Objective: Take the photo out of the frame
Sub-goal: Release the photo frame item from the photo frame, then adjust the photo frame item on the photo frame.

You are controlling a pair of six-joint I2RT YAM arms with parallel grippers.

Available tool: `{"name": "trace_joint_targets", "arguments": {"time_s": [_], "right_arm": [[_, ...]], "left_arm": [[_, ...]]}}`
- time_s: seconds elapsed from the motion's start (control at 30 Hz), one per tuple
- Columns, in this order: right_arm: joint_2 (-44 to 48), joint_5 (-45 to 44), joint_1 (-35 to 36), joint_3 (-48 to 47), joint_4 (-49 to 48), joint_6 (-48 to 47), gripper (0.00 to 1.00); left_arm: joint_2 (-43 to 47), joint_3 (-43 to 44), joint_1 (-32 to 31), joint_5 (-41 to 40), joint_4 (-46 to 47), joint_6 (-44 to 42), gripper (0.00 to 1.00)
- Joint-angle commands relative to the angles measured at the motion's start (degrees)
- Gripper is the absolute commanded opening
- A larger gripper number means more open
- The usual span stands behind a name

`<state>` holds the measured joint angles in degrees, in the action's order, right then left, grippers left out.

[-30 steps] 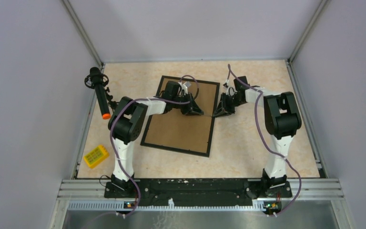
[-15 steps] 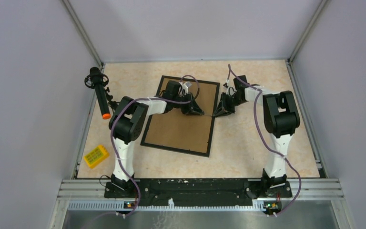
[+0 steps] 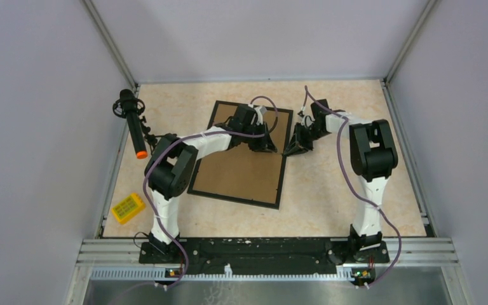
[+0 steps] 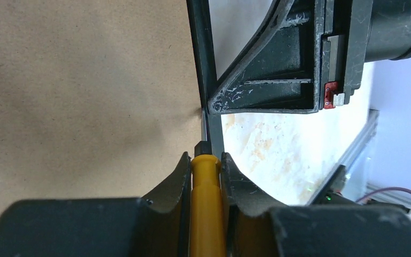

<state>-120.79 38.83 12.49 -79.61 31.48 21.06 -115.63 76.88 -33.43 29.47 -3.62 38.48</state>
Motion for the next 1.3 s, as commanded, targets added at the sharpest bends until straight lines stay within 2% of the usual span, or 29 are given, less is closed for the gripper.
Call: {"name": "trace_joint_targets", "arguments": {"time_s": [0.0,0.27,0.47,0.67,0.73,0.8,0.87,1.0,1.27], "right_arm": [[-7.69,-14.24,2.5,1.38,-4.37,-1.2,0.0],[-6.59,-16.28,1.03,-2.68,-3.27,-3.54,0.0],[-10.0,-19.72,0.25,-12.85,0.49,-8.11,0.0],[-12.13,-24.38,-0.04,-24.14,5.37,-13.11,0.01],[-10.01,-23.2,-0.39,-24.24,6.32,-13.22,0.21],[-5.78,-21.87,-0.38,-20.37,4.39,-12.93,0.41],[-1.32,-20.26,0.04,-16.31,2.45,-12.56,0.53],[2.79,-21.77,2.76,-13.4,2.84,-13.11,0.56],[0.23,-28.56,8.59,-15.13,4.33,-12.46,0.55]], "left_arm": [[0.53,3.42,-10.34,4.58,-2.81,-1.29,0.0],[3.04,7.92,-8.84,-3.67,-7.26,-4.88,0.0],[5.23,11.24,-1.86,-3.9,-7.61,-4.47,0.0],[8.84,9.3,2.75,-3.31,-6.57,-5.08,0.0],[10.04,7.74,3.71,-3.05,-6.08,-5.2,0.0],[10.99,6.44,4.33,-2.86,-5.81,-5.46,0.0],[12.0,4.88,4.82,-2.66,-5.11,-5.52,0.0],[12.97,2.86,5.45,-2.21,-3.62,-4.96,0.0],[13.13,2.79,5.49,-1.92,-3.44,-4.29,0.0]]}}
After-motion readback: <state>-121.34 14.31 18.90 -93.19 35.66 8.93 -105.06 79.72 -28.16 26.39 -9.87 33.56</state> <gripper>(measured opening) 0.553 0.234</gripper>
